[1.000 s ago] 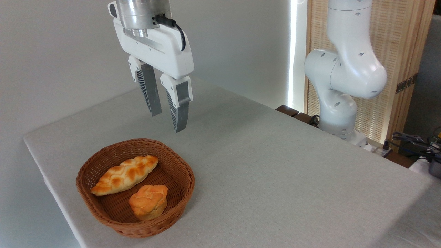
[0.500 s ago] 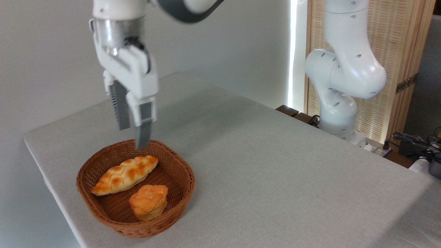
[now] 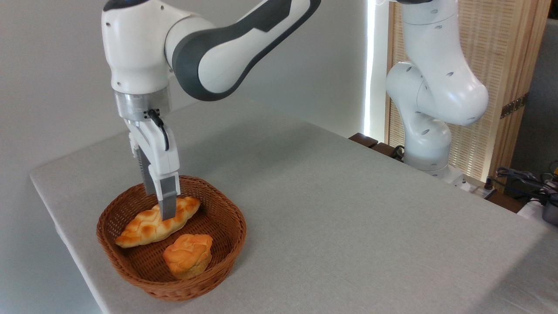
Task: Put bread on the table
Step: 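Lower the gripper onto the elongated bread roll and close on it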
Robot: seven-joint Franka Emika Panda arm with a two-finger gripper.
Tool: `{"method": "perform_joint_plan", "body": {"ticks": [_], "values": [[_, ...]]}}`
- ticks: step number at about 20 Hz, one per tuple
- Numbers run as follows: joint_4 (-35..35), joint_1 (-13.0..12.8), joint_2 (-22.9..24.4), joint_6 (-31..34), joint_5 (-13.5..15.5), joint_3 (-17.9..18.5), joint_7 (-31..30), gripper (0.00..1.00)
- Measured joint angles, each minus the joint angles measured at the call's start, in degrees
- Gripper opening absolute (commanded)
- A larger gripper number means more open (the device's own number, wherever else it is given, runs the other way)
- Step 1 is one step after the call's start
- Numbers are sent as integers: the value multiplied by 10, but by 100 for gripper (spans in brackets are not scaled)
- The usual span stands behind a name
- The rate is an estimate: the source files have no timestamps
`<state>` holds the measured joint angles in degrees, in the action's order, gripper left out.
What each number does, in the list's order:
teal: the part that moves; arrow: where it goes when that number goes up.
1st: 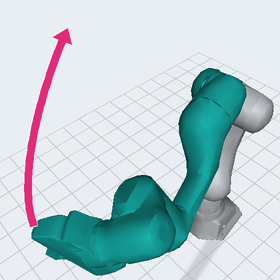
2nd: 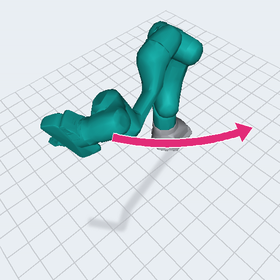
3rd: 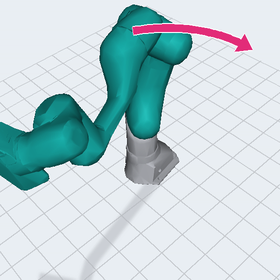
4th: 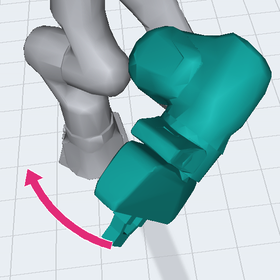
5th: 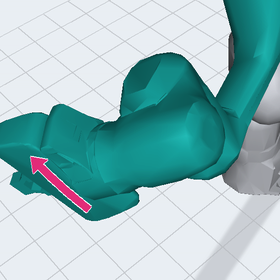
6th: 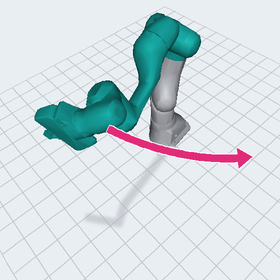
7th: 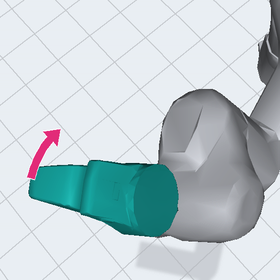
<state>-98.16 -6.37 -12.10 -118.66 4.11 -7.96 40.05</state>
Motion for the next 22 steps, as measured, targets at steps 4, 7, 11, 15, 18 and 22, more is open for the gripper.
{"method": "perform_joint_plan", "body": {"ticks": [4,7,11,15,18,22], "values": [[-11,-1,-10,-1,0,-18,0,100],[-11,0,-16,-6,0,-22,2,100],[-11,0,-25,-26,0,-23,5,100],[-12,0,-36,-40,-3,-31,14,91],[-12,0,-37,-41,-4,-31,21,70],[-13,1,-37,-41,-4,-31,43,38]]}}
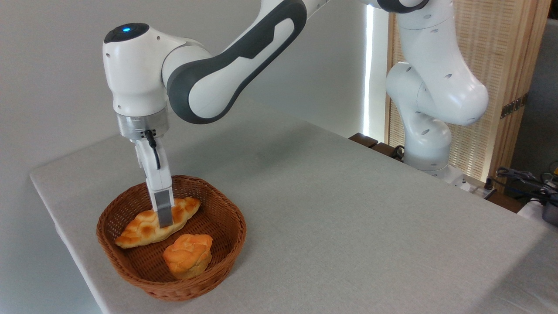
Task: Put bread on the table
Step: 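Lower the gripper onto the elongated bread roll and close on it, then lift the bread roll out of the basket and carry it onto the table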
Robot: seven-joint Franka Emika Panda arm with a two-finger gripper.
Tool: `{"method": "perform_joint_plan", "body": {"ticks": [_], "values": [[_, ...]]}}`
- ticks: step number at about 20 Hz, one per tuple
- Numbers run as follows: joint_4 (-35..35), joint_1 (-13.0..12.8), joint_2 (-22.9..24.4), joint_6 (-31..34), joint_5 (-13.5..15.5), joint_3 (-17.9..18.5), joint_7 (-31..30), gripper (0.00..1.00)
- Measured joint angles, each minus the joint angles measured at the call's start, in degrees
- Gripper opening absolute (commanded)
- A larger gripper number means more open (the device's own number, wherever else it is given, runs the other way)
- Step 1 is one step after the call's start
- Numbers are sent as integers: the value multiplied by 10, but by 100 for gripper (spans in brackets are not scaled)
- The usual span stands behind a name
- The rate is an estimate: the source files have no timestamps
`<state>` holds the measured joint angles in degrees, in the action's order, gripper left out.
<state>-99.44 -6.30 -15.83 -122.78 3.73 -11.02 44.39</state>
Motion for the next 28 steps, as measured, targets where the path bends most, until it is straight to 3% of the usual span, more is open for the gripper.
{"method": "perform_joint_plan", "body": {"ticks": [3,5,18,23,25,28], "values": [[-6,0,0,0,-10,0,16,15],[-8,0,0,0,-15,0,18,9],[-8,1,0,-2,-16,0,20,10],[-1,10,32,0,-1,2,-47,10],[-1,24,56,28,20,3,-62,10],[-1,42,96,138,32,3,-63,10]]}}
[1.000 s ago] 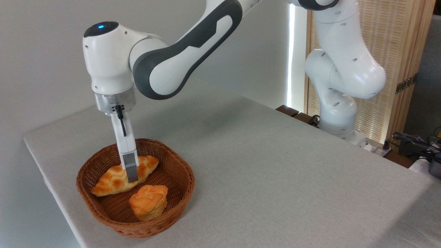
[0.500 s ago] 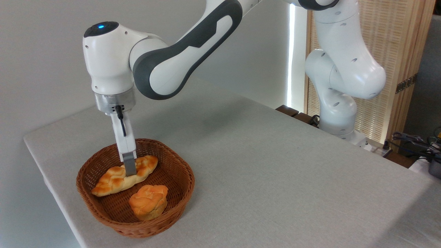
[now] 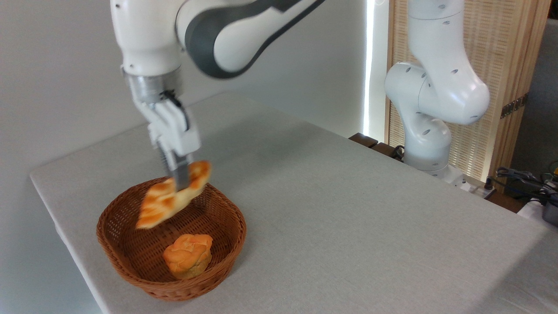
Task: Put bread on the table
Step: 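Lift the bread roll out of the basket and carry it onto the table, then open the gripper to release the bread roll on the tablecloth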
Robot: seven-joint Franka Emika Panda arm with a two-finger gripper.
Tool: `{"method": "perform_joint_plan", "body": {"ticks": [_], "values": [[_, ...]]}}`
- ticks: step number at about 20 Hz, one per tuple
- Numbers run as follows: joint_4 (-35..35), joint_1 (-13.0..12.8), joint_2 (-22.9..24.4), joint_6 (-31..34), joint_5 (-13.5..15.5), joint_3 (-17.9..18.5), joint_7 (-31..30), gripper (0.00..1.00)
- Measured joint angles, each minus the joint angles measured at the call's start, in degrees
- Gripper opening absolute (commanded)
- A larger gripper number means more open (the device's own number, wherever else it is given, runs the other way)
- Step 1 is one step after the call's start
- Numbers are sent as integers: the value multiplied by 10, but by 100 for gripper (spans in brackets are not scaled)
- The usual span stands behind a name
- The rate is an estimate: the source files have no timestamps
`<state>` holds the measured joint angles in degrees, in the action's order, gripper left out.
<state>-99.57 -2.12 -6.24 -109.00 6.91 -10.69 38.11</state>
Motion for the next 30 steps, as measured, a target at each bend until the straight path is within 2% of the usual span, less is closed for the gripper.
{"method": "perform_joint_plan", "body": {"ticks": [2,4,8,12,14,15,16,17,19,21,25,30], "values": [[-3,3,28,78,1,0,-1,10],[-10,2,49,114,1,-1,-1,11],[-71,-3,109,145,1,-3,3,10],[-142,-35,151,146,0,-4,4,12],[-183,-48,172,133,0,-4,4,21],[-202,-53,182,122,0,-4,4,41],[-216,-59,190,111,0,-4,4,78],[-225,-65,194,106,0,-4,4,86],[-234,-78,195,92,0,-4,4,90],[-237,-84,195,81,0,-4,4,100],[-239,-84,189,68,0,-4,4,100],[-244,-85,150,1,0,-4,5,100]]}}
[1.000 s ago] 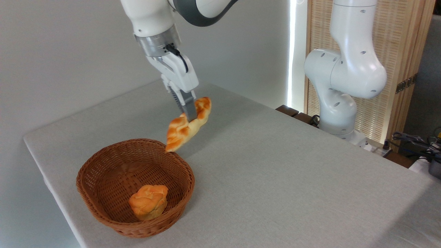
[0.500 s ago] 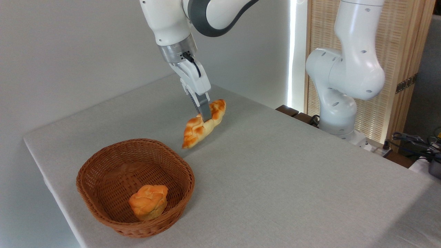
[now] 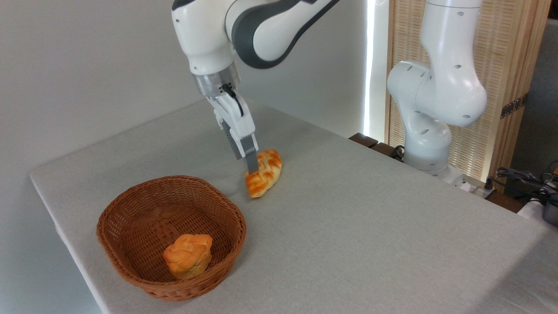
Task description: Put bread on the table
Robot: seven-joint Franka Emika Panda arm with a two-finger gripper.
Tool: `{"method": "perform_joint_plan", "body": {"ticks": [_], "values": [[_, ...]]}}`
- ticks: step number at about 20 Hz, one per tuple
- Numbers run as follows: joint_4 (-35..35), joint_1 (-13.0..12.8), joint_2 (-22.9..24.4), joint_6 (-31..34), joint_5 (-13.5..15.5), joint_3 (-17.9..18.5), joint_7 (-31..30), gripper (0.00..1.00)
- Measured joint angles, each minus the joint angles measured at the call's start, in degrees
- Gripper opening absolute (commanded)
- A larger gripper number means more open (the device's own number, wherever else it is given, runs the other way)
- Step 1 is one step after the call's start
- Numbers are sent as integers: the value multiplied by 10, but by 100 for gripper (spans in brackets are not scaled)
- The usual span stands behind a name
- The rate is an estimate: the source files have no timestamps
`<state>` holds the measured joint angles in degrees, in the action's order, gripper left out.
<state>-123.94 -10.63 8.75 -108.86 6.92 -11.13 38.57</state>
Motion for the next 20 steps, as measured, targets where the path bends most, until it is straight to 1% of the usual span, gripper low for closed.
{"method": "perform_joint_plan", "body": {"ticks": [3,5,8,12,14,17,20], "values": [[9,0,-3,-8,0,1,0,100],[32,1,0,-9,0,12,0,100],[96,3,7,-11,0,43,0,100],[169,6,1,-7,0,97,0,100],[199,7,-15,8,0,105,-2,100],[248,6,-53,35,0,106,-33,100],[283,7,-86,44,0,114,-47,100]]}}
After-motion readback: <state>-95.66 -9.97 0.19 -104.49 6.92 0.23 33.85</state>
